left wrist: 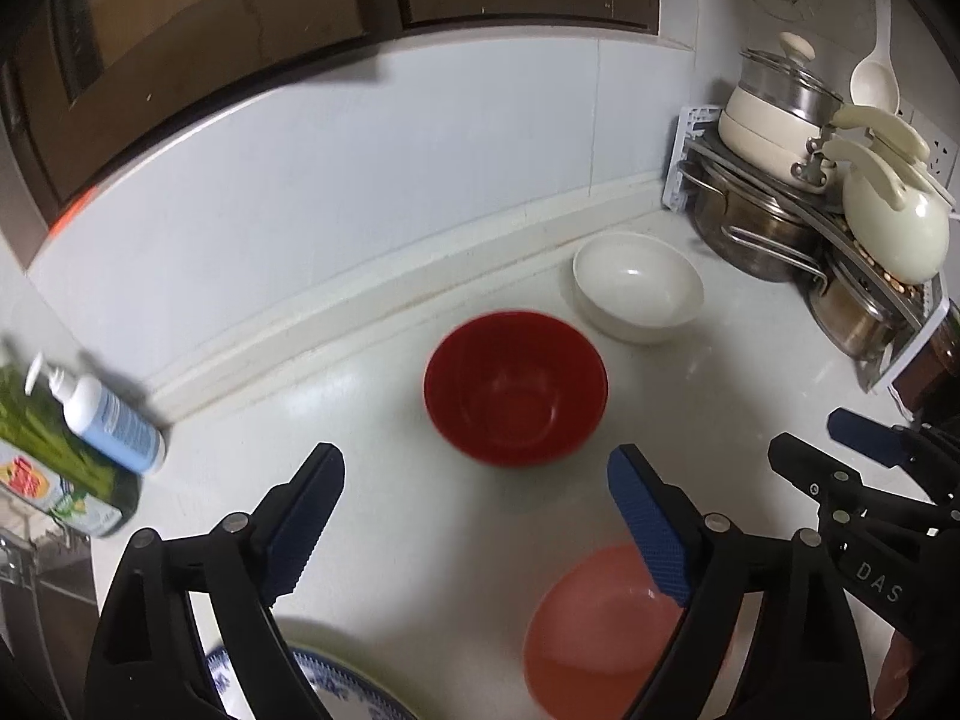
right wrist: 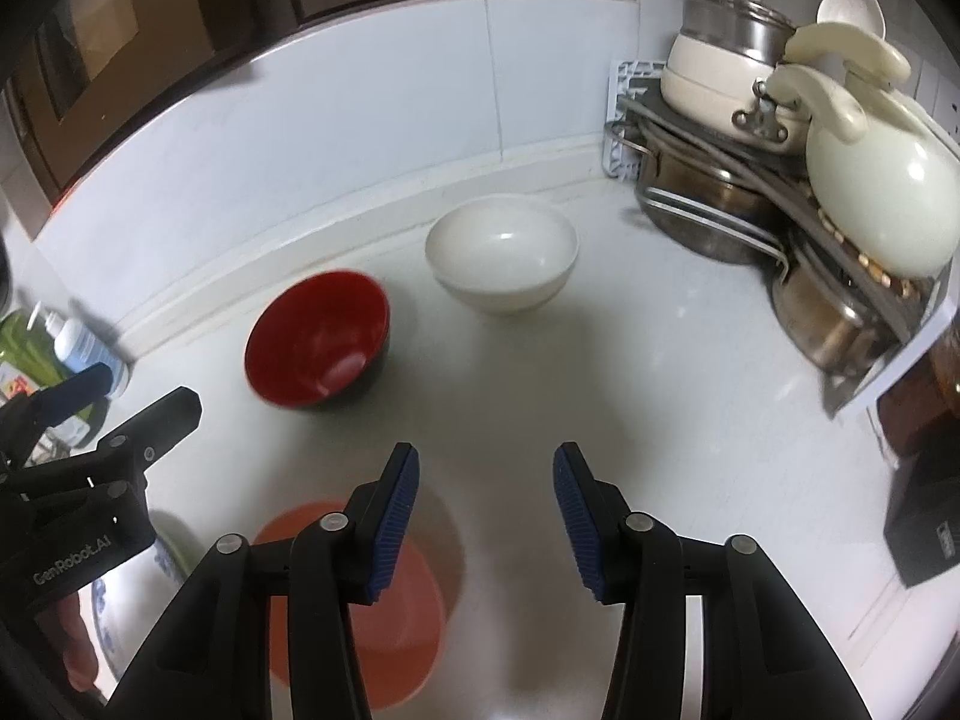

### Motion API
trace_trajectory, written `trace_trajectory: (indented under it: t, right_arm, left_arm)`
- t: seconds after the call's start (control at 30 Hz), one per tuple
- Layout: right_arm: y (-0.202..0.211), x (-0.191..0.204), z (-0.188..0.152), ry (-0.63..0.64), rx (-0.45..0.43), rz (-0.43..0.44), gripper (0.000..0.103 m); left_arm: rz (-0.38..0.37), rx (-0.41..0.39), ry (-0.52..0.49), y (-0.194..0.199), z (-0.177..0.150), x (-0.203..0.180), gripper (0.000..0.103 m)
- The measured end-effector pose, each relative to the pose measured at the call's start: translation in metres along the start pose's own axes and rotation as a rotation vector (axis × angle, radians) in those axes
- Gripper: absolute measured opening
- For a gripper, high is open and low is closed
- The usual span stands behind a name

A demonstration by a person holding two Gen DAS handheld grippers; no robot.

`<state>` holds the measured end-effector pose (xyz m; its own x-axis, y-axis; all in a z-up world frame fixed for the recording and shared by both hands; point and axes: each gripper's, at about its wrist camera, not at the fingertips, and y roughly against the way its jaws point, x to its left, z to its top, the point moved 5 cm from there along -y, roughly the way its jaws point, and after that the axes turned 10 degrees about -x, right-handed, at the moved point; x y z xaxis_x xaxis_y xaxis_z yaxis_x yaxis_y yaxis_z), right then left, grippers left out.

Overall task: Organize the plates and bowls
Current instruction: 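Lower the pink bowl beside the plate stack and open both tools, then move both tools toward the white bowl by the pot rack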

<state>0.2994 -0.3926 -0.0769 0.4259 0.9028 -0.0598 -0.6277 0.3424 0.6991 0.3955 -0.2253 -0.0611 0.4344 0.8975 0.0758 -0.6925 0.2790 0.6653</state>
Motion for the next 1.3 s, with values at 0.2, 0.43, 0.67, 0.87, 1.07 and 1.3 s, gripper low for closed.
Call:
trace_trajectory:
  t: [0.2, 0.43, 0.67, 0.87, 1.07, 1.3]
  right_arm:
    - [-0.008, -0.010, 0.025, -0.003, -0.037, -0.009, 0.059]
    - [-0.025, -0.023, 0.053, -0.009, -0.065, -0.029, 0.066]
    - [-0.054, -0.035, 0.080, -0.023, -0.073, -0.048, 0.066]
    - [-0.088, -0.045, 0.096, -0.036, -0.046, -0.063, 0.066]
    - [-0.120, -0.053, 0.104, -0.044, -0.021, -0.072, 0.066]
    - [-0.154, -0.060, 0.106, -0.091, 0.040, -0.063, 0.066]
  left_arm:
    - [0.001, -0.012, -0.018, -0.013, 0.025, -0.004, 0.096]
    - [0.002, -0.039, -0.065, -0.036, 0.055, -0.018, 0.097]
    - [-0.053, 0.002, -0.112, -0.075, 0.078, -0.045, 0.097]
    - [-0.068, 0.036, -0.138, -0.116, 0.092, -0.052, 0.097]
    - [-0.100, 0.082, -0.161, -0.156, 0.098, -0.061, 0.096]
    - [-0.139, 0.154, -0.150, -0.194, 0.101, -0.071, 0.087]
